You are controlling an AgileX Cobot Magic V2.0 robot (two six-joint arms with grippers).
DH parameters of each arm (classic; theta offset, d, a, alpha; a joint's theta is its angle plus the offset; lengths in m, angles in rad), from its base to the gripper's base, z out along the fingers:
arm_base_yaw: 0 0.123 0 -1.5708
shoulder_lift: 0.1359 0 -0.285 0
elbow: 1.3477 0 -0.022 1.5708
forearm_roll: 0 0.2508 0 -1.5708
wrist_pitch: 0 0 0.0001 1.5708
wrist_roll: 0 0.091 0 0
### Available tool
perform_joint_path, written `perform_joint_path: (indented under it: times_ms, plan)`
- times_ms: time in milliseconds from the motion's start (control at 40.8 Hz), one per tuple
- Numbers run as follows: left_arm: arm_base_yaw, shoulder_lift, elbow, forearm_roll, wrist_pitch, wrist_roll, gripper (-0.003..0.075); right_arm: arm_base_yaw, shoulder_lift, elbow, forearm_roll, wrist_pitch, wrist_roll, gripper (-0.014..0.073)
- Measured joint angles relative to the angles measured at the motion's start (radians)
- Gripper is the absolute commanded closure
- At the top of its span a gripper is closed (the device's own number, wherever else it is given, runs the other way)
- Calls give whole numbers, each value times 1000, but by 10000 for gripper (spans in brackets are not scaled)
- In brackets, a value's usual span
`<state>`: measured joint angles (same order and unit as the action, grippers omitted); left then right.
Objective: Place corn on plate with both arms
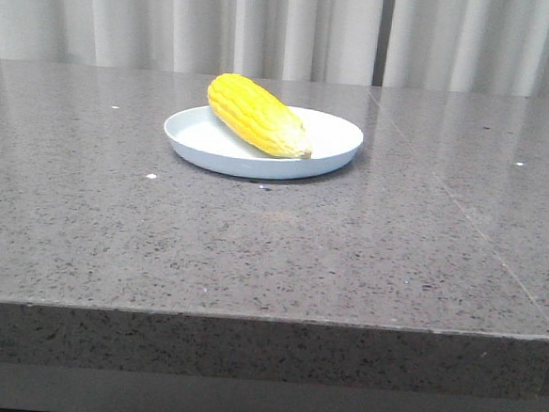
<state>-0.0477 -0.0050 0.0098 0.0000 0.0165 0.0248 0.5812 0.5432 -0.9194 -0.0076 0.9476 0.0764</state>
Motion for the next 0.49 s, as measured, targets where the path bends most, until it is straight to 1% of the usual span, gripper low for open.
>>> perform_joint_path:
  times_ms: [490]
  plan:
    - [0,0,0,0,0,25,741,0,0,0,0,0,0,680]
